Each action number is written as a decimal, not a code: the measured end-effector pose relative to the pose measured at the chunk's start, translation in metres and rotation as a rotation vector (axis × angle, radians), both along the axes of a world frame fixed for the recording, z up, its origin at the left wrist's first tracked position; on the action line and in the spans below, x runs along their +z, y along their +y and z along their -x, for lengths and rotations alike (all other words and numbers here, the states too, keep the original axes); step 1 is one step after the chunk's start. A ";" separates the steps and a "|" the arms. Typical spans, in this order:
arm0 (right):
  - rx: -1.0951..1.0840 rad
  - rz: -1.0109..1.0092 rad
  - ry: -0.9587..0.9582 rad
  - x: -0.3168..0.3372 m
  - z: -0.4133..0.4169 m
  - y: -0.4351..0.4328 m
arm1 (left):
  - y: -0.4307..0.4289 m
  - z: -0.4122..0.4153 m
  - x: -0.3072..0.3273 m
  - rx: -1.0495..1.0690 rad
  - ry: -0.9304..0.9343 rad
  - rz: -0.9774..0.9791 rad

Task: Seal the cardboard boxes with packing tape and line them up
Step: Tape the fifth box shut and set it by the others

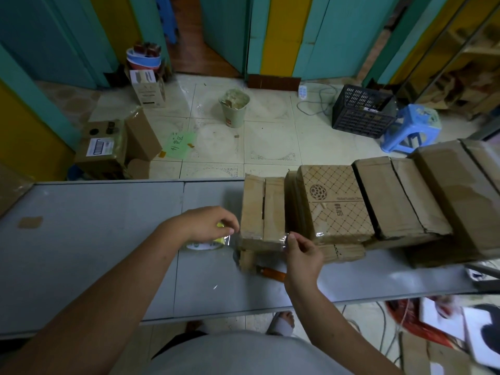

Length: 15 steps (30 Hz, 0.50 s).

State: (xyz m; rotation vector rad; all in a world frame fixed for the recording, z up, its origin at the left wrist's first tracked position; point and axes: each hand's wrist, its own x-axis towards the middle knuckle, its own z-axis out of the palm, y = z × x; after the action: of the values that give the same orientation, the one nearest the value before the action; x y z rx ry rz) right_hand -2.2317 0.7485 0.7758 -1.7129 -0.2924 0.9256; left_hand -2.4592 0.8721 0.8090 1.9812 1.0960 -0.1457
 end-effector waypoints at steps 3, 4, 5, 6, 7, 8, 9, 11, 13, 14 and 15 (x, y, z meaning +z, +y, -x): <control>0.013 0.016 0.006 0.000 0.000 0.001 | 0.001 -0.001 -0.003 0.007 0.011 0.010; 0.025 0.027 0.017 -0.001 -0.001 0.001 | 0.001 -0.002 -0.005 0.008 0.014 0.014; 0.040 0.039 0.028 -0.001 -0.002 0.001 | 0.001 -0.002 -0.006 0.008 0.019 0.013; 0.054 0.050 0.032 -0.001 -0.003 0.001 | 0.000 -0.004 -0.008 0.009 0.032 0.001; 0.068 0.060 0.029 -0.001 -0.004 0.002 | -0.001 -0.004 -0.010 0.011 0.053 -0.023; 0.085 0.065 0.019 -0.002 -0.005 0.002 | -0.002 -0.005 -0.011 0.016 0.075 -0.056; 0.105 0.066 0.009 -0.003 -0.006 0.003 | -0.003 -0.006 -0.013 0.019 0.092 -0.092; 0.147 0.060 0.003 -0.003 -0.007 0.002 | -0.006 -0.007 -0.015 0.021 0.102 -0.144; 0.196 0.068 -0.042 -0.004 -0.008 0.001 | -0.009 -0.008 -0.016 0.027 0.094 -0.166; 0.222 0.080 -0.070 -0.003 -0.009 0.001 | -0.009 -0.007 -0.016 0.031 0.090 -0.171; 0.250 0.095 -0.087 -0.004 -0.010 0.002 | -0.010 -0.007 -0.017 0.037 0.085 -0.169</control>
State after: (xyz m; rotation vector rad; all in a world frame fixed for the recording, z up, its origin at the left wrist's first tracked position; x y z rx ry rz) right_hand -2.2218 0.7501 0.7723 -1.8349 -0.5376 1.0619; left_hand -2.4524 0.8620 0.7921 2.1193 1.2337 -0.1214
